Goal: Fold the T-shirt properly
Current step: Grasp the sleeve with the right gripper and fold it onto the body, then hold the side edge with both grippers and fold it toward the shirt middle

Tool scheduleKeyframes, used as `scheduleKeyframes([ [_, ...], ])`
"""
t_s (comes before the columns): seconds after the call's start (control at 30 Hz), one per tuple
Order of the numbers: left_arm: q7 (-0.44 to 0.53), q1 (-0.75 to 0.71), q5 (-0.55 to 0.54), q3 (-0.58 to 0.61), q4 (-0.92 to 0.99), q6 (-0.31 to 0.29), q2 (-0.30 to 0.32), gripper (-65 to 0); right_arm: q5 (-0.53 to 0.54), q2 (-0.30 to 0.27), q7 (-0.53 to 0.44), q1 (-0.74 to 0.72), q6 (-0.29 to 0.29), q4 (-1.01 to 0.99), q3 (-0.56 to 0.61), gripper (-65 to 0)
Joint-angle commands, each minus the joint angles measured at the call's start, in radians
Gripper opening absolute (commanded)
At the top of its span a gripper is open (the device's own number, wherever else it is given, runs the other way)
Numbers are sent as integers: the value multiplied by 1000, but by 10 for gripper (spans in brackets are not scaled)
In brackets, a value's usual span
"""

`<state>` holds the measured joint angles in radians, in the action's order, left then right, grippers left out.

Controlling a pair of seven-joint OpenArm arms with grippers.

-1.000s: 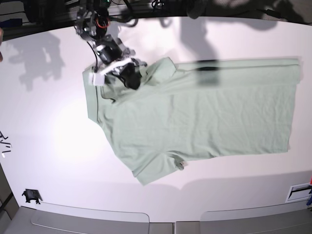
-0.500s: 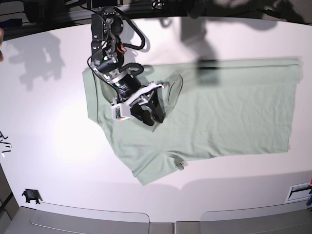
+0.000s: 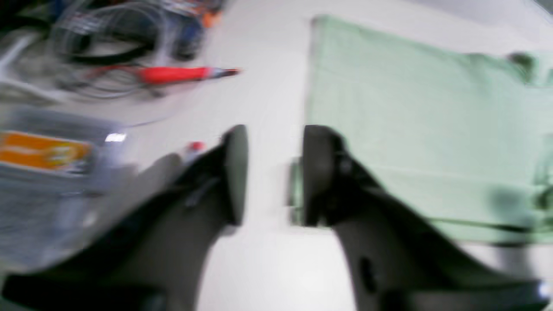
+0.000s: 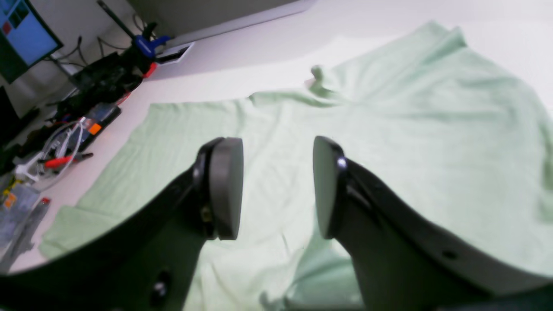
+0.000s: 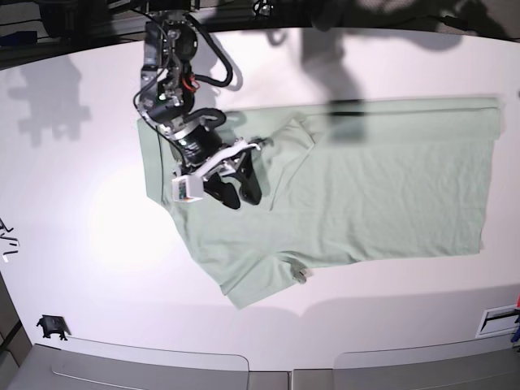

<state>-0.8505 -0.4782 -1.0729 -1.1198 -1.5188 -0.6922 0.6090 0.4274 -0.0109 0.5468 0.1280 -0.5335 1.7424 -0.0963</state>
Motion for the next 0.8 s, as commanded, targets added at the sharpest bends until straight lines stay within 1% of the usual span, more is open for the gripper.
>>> scheduleKeyframes([
  [0.0, 2, -4, -42, 5, -14, -6, 19, -574, 42, 2, -4, -13, -19, 46, -20, -485],
  [0.03, -2, -4, -55, 25, -14, -6, 15, -624, 62, 0, 27, -10, -33, 70, -43, -550],
  [0.07, -2, -4, -59, 53, -14, -6, 14, -650, 83, -1, 53, -6, -48, 90, -67, -620],
  [0.1, -2, -4, -58, 89, -14, -6, 15, -650, 97, -1, 72, -2, -55, 106, -90, -650],
  [0.17, -1, -3, -52, 171, -14, -6, 15, -650, 108, -1, 84, 8, -55, 119, -135, -650],
  [0.23, 1, 5, -19, 253, -14, -6, 15, -650, 86, -4, 84, 21, -55, 118, -172, -650],
  [0.33, 22, 40, 86, 358, -14, -6, 14, -650, 26, -32, 77, 52, -54, 110, -192, -650],
  [0.43, 80, 85, 194, 449, -14, -6, 14, -650, -31, -77, 49, 85, -53, 82, -192, -650],
  [0.53, 122, 126, 311, 535, -14, 53, 14, -650, -84, -100, 34, 100, -34, 48, -192, -650],
  [0.67, 123, 143, 393, 641, -13, 103, 9, -650, -123, -105, 32, 100, -14, -10, -192, -650],
  [0.77, 122, 142, 474, 686, -12, 152, -18, -650, -153, -105, 29, 100, 1, -53, -192, -650],
])
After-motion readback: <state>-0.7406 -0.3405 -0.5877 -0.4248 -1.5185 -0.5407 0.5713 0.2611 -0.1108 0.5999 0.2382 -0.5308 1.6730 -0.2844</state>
